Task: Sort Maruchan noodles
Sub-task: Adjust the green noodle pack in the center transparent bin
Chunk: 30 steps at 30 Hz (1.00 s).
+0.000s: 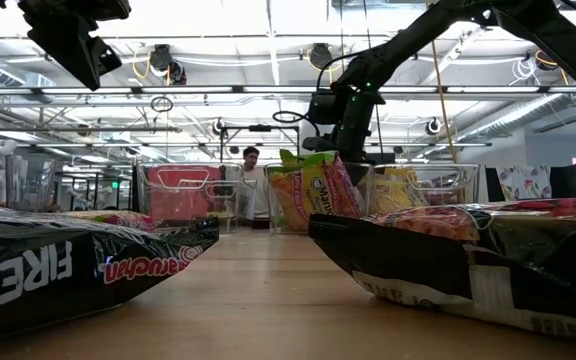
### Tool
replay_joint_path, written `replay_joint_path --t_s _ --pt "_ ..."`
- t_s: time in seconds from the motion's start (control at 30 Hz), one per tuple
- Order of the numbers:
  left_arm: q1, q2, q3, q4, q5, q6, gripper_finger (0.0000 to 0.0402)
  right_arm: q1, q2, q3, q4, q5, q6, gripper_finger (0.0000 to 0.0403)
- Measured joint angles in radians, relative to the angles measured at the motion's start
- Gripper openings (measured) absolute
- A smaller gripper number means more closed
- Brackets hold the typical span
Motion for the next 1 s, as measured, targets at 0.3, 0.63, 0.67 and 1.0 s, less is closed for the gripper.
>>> replay_joint_path --t_s 0.3,0.63,0.67,1.0 --pt "0.0 0.0 0.0 0.0 0.0 -0.001 0.0024 0.002 0.0 -0.004 0.004 0.0 0.03 0.013" --pt "0.0 0.0 0.0 0.0 0.0 0.03 0.0024 0.03 0.001 -0.015 0.129 -0.234 0.105 0.013" --pt "0.0 0.0 0.0 0.0 0.0 0.032 0.0024 0.036 0.001 -0.015 0.153 -0.236 0.105 0.013" --pt "0.0 0.0 0.0 0.0 0.0 0.045 0.0024 0.068 0.006 -0.015 0.286 -0.23 0.125 0.013"
